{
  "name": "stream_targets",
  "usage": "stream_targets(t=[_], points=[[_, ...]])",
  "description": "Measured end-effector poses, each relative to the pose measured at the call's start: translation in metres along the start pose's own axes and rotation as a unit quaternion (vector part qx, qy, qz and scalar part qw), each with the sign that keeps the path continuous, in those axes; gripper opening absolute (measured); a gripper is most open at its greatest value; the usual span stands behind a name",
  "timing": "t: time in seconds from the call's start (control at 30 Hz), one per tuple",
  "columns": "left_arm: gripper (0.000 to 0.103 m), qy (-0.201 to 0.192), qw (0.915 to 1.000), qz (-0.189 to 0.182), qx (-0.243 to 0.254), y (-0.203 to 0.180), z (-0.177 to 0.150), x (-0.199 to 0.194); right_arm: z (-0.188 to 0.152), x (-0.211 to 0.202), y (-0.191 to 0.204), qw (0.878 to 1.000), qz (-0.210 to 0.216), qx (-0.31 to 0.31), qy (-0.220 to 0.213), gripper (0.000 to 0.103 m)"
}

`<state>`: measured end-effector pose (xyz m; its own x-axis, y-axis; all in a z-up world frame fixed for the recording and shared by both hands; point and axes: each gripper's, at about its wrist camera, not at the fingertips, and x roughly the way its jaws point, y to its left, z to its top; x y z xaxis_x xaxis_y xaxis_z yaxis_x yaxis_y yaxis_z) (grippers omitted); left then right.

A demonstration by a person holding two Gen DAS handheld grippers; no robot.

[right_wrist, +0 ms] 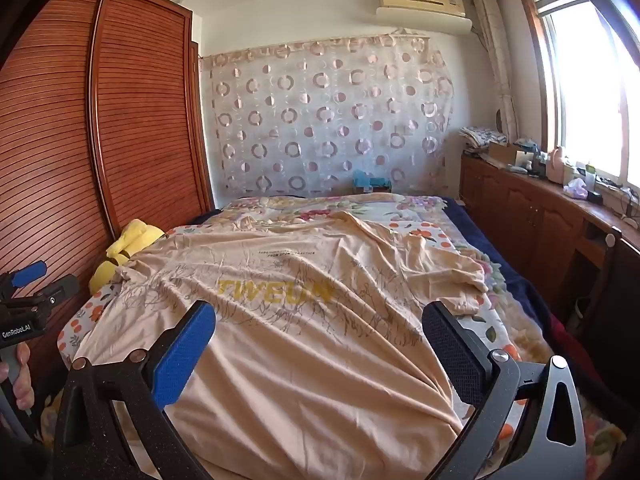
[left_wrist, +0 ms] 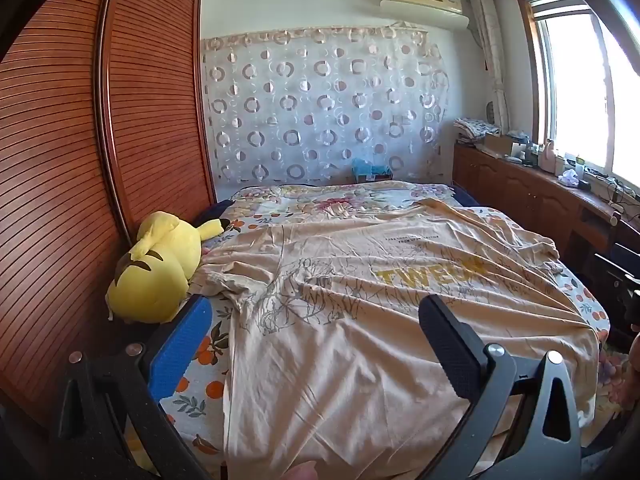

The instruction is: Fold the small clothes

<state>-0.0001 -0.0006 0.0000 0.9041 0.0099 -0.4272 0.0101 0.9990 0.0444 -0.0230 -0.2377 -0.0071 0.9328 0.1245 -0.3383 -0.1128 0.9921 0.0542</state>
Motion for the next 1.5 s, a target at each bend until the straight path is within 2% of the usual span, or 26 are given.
stream_targets(t=[1.5], points=[[0.103,-0.004,1.0,-0.003,-0.005,-0.0037,0.0035,-0.0036,-0.0007,-0.0007,0.0015,1.0,-0.003,-0.007,-0.003,0.103]])
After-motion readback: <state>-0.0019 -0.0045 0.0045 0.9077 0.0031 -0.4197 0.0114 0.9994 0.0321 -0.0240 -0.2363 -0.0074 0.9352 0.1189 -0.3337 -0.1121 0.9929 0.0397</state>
